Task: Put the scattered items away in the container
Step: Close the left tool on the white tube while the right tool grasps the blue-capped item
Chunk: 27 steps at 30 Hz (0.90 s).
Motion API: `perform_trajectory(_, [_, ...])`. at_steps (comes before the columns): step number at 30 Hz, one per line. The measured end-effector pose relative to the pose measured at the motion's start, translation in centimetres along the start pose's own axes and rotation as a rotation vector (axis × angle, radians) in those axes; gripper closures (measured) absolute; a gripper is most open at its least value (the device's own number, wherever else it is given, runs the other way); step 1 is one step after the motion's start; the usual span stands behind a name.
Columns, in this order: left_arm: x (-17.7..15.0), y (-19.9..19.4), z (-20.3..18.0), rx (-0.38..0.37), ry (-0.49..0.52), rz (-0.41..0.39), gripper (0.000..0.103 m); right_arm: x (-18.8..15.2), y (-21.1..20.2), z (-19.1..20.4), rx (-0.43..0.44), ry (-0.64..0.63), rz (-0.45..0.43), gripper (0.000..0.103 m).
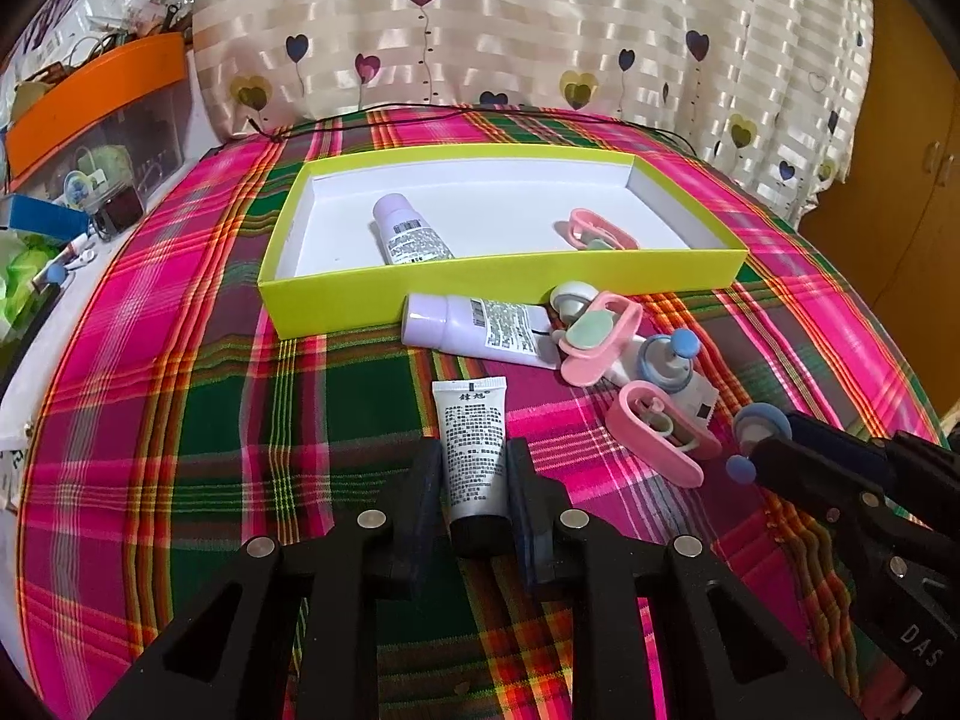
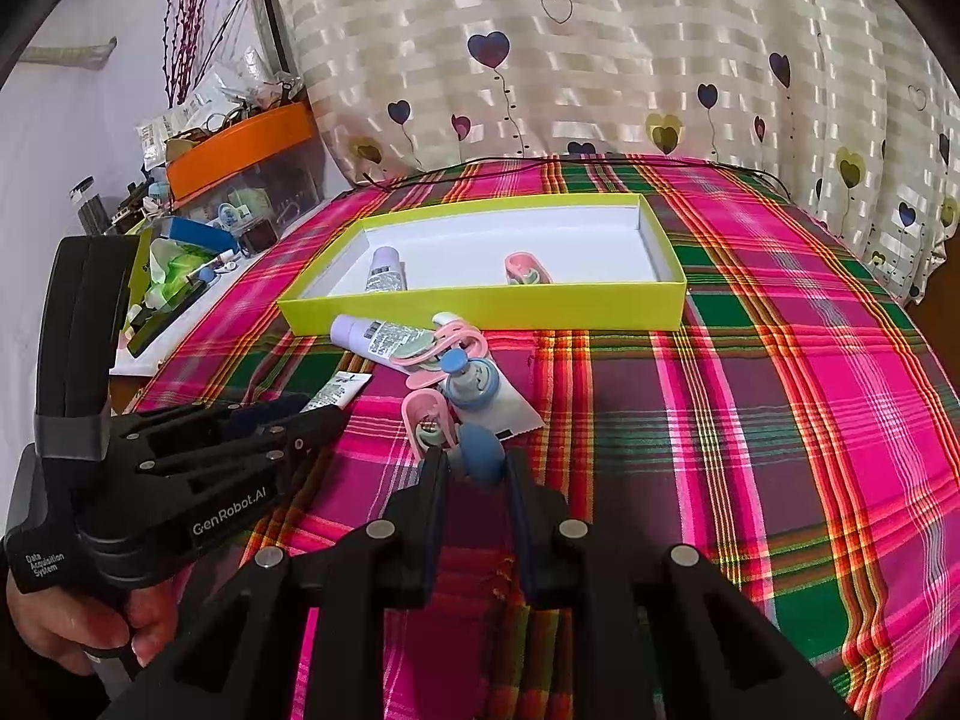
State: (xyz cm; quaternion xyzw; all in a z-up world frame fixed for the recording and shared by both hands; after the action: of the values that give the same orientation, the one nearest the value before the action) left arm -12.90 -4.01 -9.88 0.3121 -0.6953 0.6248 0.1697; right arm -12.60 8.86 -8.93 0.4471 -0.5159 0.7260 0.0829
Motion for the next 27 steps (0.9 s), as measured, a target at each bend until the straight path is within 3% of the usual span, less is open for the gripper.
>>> perform_trajectory(27, [0.1,-2.9,-0.2,-0.005,-0.002,-0.053,0.081,0.5,-1.2,0.9,0.004,-0.015,-0.026,0.083])
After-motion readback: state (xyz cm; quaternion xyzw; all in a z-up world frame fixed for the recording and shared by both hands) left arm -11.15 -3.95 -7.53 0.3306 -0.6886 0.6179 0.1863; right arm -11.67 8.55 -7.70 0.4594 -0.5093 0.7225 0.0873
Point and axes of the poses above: each gripper's, at about its wrist camera, not at the fingertips, and y roughly the way its jaws point, z to its left, x to its top, the point moved 5 cm from there along y, roughly the way its jaws point, and after that the axes turned 9 degrees about -y, right-handed, at the moved point
